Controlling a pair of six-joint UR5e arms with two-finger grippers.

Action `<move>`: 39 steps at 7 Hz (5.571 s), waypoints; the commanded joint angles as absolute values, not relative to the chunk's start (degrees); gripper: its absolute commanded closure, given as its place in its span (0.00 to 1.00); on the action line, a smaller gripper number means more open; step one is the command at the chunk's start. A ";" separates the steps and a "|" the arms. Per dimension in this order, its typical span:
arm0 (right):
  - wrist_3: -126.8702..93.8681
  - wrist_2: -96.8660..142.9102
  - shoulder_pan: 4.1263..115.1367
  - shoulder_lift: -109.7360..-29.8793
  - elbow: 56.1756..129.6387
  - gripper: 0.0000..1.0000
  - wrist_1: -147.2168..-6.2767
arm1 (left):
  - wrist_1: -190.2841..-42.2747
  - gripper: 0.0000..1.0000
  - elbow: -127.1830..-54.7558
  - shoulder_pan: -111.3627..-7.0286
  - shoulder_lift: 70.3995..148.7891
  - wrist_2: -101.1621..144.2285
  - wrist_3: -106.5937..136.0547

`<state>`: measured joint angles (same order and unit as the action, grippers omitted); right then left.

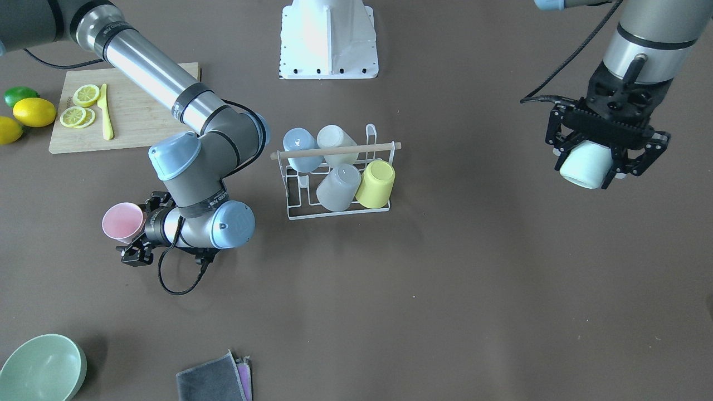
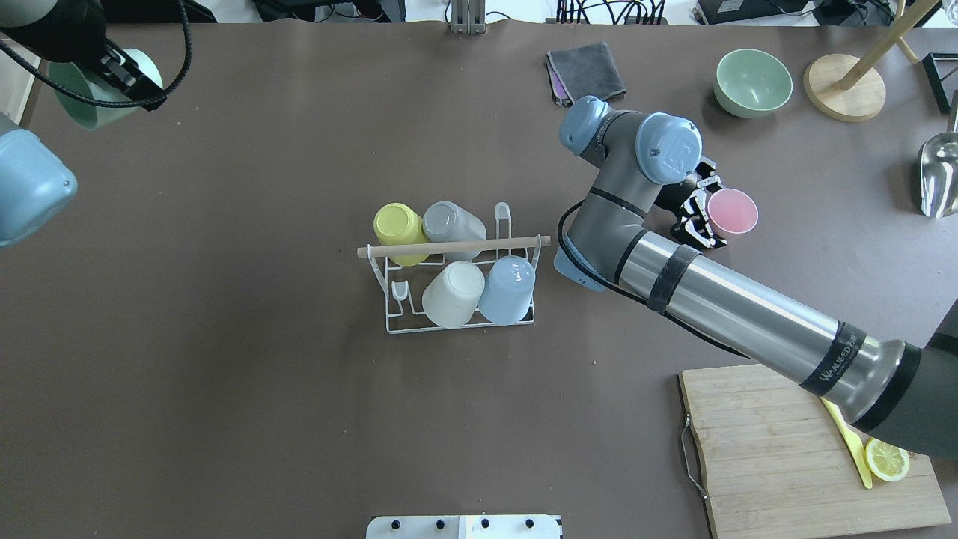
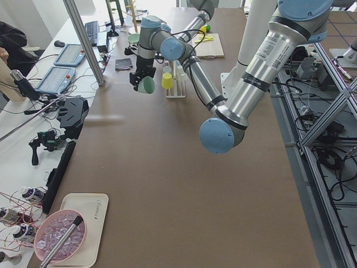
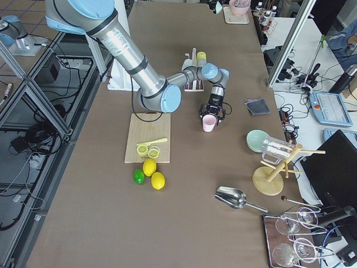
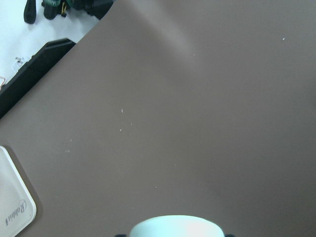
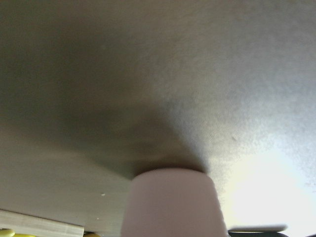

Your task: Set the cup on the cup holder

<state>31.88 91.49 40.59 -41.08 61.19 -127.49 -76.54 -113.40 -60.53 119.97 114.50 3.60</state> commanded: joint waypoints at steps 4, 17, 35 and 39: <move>31.73 91.67 40.34 -42.89 63.46 0.02 -127.53 | -117.80 1.00 -110.67 -53.53 116.80 116.01 14.65; 31.73 91.58 40.69 -48.95 71.01 0.02 -127.62 | -172.85 1.00 -107.14 -17.11 108.20 60.92 16.31; 27.07 106.95 56.16 -50.98 86.31 1.00 -126.66 | -172.18 1.00 -97.56 -12.66 113.47 55.81 10.72; 25.58 119.65 58.62 -57.28 92.62 1.00 -113.08 | -172.18 1.00 -94.75 -13.45 115.22 55.90 10.63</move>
